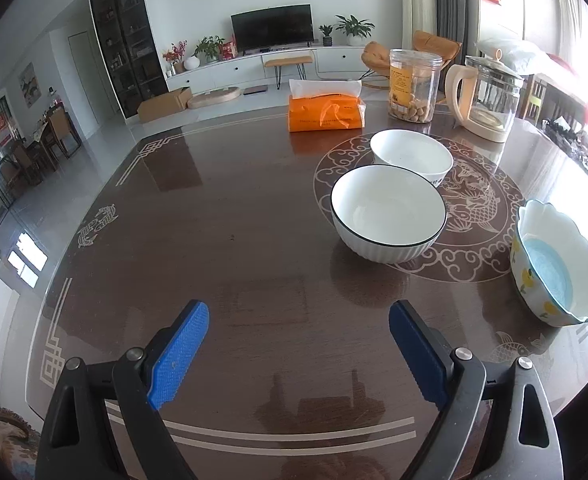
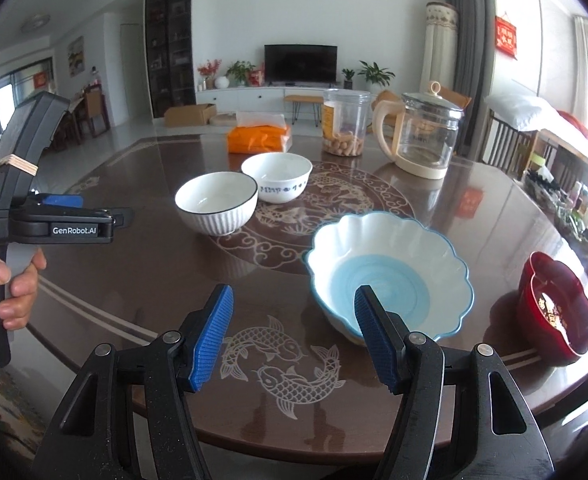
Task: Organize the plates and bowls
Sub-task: 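Open the right tool and withdraw it from the blue bowl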
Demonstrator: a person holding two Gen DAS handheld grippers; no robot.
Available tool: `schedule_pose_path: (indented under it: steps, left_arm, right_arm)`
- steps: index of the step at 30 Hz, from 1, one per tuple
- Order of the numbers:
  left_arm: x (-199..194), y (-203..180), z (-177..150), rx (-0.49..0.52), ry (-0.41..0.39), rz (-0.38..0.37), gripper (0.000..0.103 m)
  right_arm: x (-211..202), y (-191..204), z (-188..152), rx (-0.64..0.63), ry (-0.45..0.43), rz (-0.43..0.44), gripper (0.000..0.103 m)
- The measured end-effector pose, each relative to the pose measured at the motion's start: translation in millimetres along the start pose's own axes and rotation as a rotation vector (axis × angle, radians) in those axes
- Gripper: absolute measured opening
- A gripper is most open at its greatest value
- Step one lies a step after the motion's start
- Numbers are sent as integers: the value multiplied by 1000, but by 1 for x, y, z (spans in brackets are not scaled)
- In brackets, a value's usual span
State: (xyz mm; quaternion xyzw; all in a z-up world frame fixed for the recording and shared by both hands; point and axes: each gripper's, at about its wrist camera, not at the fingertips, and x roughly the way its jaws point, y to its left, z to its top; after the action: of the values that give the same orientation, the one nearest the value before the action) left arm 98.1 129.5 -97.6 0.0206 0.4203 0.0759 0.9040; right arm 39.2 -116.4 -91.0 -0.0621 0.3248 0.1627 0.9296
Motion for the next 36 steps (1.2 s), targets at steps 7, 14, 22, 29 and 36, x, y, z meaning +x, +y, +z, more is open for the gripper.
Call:
schedule_pose_path:
  steps: [7,14,22,29,36]
  left_arm:
    - [8,11,-2,-10,19,12,91]
    - [20,29,-6,-90,48,-68,91]
    - [31,40,0,-81,57,-50,91]
    - [39,58,4,-167,83,-133,91]
    - [39,68,17,-188,63,-155,91]
  right_arm:
    - [6,12,-3,-21,42,20,69]
    - [16,20,-9,-43,95,15,69]
    - [23,31,-16,-59,132,32,69]
    - [35,55,-24,-118,184,107,69]
    - [43,63,-27,-137,206,137,69]
